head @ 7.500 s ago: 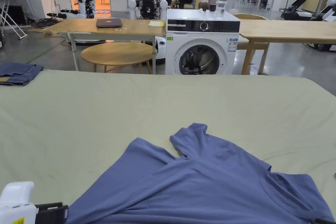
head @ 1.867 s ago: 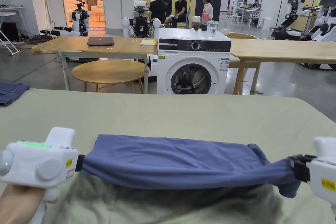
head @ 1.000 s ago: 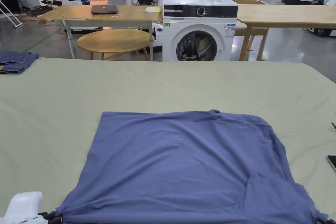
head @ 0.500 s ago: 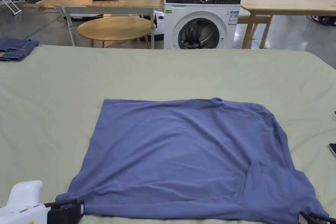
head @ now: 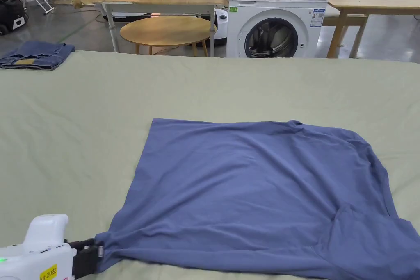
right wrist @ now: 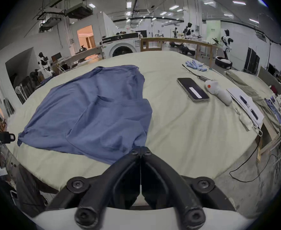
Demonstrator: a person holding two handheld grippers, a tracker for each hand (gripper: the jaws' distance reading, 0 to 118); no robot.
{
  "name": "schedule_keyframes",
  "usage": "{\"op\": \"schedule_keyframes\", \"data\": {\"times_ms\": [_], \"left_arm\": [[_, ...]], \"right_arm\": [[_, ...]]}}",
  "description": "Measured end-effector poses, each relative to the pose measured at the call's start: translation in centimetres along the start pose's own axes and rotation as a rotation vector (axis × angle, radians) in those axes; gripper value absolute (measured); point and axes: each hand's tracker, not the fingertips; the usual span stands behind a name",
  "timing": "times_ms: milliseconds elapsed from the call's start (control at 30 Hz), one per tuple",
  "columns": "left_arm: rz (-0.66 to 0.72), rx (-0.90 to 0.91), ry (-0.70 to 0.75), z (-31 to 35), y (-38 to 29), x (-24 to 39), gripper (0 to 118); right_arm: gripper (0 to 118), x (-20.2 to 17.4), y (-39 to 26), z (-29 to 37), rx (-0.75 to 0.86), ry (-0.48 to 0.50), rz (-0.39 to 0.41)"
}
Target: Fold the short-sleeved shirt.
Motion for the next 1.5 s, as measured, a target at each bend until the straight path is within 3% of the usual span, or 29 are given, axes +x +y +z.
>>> {"op": "schedule_keyframes", "data": {"times_ms": [33,200,333,367,400,433,533,567,600,633,667,700,800,833,867,900,933,967,1100,1233,1500], "left_arm": [[-0.018,-0.015,0.007,-0.7,0.1,0.1,118],[-0.087,-0.13,0.089,-4.5,-0.2,0.0,107],[-0.088,-0.117,0.064,-4.3,-0.3,0.3,64],[-0.094,-0.105,0.057,-4.0,-0.2,0.6,45],[-0.107,-0.098,0.037,-3.8,-0.1,0.8,17],[-0.103,-0.093,0.022,-3.5,-0.2,1.2,0],[-0.143,-0.097,0.047,-3.6,0.0,1.7,0],[-0.124,-0.095,0.037,-3.6,0.1,1.6,0],[-0.097,-0.1,0.026,-3.7,0.3,1.5,0],[-0.077,-0.099,0.018,-3.7,0.4,1.3,0],[-0.071,-0.094,0.019,-3.6,0.4,1.3,0],[-0.075,-0.097,0.018,-3.6,0.4,1.3,0],[-0.084,-0.097,0.023,-3.5,0.4,1.5,0],[-0.083,-0.097,0.024,-3.6,0.4,1.5,0],[-0.076,-0.099,0.022,-3.6,0.4,1.5,0],[-0.069,-0.101,0.021,-3.7,0.4,1.4,0],[-0.066,-0.1,0.021,-3.6,0.5,1.3,0],[-0.062,-0.102,0.012,-3.6,0.7,1.3,0],[-0.048,-0.069,-0.007,-2.5,2.3,1.2,0],[-0.031,-0.024,-0.048,-1.8,6.2,1.4,0],[0.0,-0.006,-0.064,-6.7,14.8,2.0,0]], "right_arm": [[0,-0.1,0.1,-0.1,-0.001,0.001,-0.003],[0,0.0,0.2,-0.2,-0.01,0.002,0.0],[0,0.8,0.0,-0.7,-0.034,-0.002,0.024],[0,1.1,0.0,-0.9,-0.04,-0.002,0.026],[0,1.1,-0.1,-1.0,-0.045,-0.005,0.027],[0,1.0,-0.1,-1.2,-0.052,-0.004,0.028],[0,1.2,0.0,-1.5,-0.054,0.004,0.032],[8,1.1,0.1,-1.6,-0.06,0.014,0.035],[34,1.0,0.1,-1.7,-0.063,0.025,0.037],[86,1.1,0.1,-1.7,-0.062,0.027,0.04],[111,1.0,0.0,-2.1,-0.073,0.027,0.045],[115,0.9,-0.1,-2.4,-0.096,0.037,0.056],[114,0.9,-0.5,-3.2,-0.123,0.035,0.097],[100,0.8,-0.7,-3.7,-0.141,0.036,0.108],[67,0.8,-0.9,-3.9,-0.146,0.046,0.111],[17,0.7,-0.6,-3.8,-0.142,0.042,0.113],[3,0.7,-0.5,-3.7,-0.138,0.034,0.123],[3,0.6,-0.3,-3.3,-0.099,0.082,0.103],[3,0.1,1.7,-1.4,-0.049,0.058,0.14],[3,0.1,5.8,-1.2,0.011,0.101,0.089],[3,-1.4,15.3,-7.6,0.005,0.11,0.093]]}}
